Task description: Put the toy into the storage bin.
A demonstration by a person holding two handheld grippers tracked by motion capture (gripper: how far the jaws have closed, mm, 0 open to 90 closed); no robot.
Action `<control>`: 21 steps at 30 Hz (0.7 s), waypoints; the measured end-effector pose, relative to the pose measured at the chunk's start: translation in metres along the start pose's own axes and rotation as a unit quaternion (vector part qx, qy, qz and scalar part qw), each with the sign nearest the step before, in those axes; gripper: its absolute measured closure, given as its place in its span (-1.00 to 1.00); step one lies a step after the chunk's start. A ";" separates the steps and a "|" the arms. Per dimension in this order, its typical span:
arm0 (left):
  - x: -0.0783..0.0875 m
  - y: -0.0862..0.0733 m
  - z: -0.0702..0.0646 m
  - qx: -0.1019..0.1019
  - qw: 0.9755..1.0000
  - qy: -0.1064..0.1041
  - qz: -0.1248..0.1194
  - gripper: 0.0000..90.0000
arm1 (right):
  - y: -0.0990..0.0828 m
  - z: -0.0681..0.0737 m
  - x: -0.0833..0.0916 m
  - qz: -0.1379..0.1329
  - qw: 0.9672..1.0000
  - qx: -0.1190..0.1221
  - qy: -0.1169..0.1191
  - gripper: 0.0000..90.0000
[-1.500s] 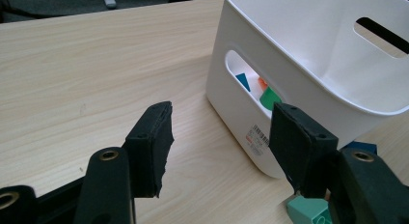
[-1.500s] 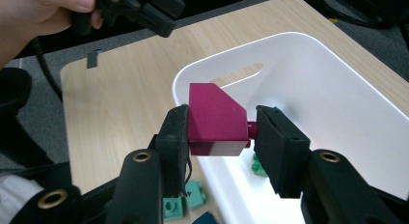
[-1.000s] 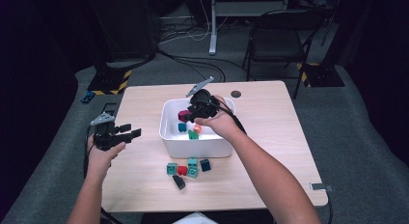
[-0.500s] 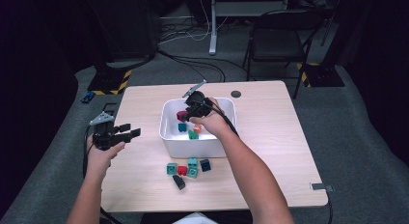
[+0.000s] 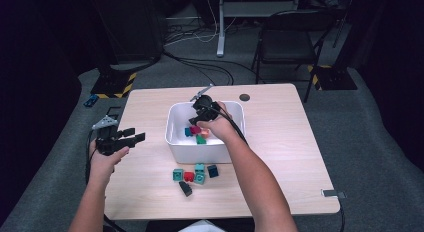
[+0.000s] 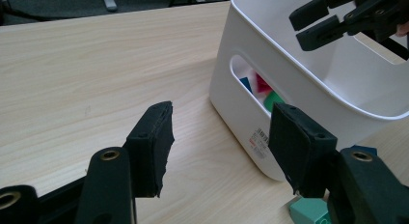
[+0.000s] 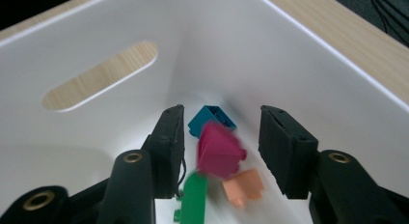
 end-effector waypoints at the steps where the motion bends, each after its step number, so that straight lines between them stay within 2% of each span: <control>1: 0.000 0.000 0.000 0.000 1.000 0.000 0.002 -0.08 | 0.001 0.001 0.003 -0.003 1.000 0.001 -0.001 0.13; 5: 0.000 -0.001 0.000 -0.002 1.000 0.000 0.005 -0.08 | 0.005 0.004 0.019 -0.019 1.000 0.011 0.003 0.13; 8: -0.001 -0.001 0.000 -0.002 1.000 0.001 0.004 -0.08 | 0.008 0.010 0.033 -0.033 0.999 0.005 0.008 0.10; 10: -0.001 -0.001 0.000 -0.001 1.000 0.002 0.003 -0.08 | 0.009 0.013 0.042 -0.037 0.999 0.006 0.004 0.09; 14: 0.000 0.000 0.001 0.002 1.000 0.003 -0.001 -0.09 | 0.008 0.024 0.060 -0.043 0.999 0.022 0.009 0.09; 15: 0.001 0.000 0.001 0.006 1.000 0.002 0.001 -0.09 | 0.008 0.028 0.065 -0.042 0.999 0.019 0.012 0.09; 16: 0.001 0.000 0.002 0.001 1.000 0.003 0.001 -0.09 | 0.007 0.030 0.070 -0.045 0.999 0.026 0.015 0.09; 21: 0.001 -0.001 0.002 0.001 1.000 0.003 0.002 -0.09 | 0.004 0.043 0.094 -0.063 0.997 0.028 0.022 0.09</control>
Point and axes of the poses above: each handheld gripper's, and its own axes: x roughly backward along the jaws, y roughly out of its top, z roughly to its left, the point moved 8 cm from there along -x, roughly forward along the jaws
